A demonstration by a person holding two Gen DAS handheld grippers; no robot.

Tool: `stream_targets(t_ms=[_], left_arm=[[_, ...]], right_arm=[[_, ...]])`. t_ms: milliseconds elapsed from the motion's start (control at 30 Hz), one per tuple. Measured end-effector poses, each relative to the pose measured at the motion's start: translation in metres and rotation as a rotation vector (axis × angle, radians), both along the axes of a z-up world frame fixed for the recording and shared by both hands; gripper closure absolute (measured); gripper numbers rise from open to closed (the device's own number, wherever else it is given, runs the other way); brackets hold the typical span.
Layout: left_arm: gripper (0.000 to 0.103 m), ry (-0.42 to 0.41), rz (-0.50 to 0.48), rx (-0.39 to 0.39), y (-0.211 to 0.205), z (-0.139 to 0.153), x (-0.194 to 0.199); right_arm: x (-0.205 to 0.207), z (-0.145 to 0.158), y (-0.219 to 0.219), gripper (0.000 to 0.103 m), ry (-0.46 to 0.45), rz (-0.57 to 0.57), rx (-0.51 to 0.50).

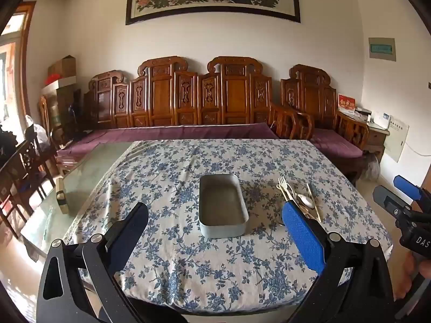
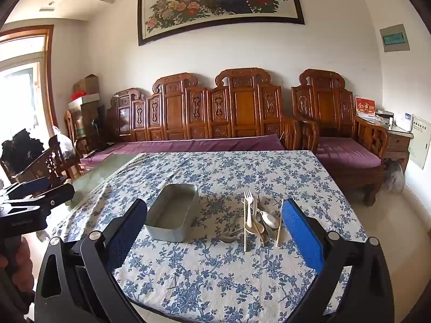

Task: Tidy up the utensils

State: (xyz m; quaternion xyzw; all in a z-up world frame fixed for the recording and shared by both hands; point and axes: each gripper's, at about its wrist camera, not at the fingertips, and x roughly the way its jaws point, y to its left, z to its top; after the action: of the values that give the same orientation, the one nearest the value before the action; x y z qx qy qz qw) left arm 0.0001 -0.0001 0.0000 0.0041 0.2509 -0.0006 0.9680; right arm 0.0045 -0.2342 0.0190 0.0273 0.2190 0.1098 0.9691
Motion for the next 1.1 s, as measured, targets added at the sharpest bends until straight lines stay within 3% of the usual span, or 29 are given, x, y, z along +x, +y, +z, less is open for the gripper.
stream_targets(t_ms=[1100], left_arm=[[0.007,-0.019,-0.008,0.001,-0.008,0.016,-0.003]], right_arm=[[-0.003,0.008,0.000,0.003,-0.007,0.003,0.000]])
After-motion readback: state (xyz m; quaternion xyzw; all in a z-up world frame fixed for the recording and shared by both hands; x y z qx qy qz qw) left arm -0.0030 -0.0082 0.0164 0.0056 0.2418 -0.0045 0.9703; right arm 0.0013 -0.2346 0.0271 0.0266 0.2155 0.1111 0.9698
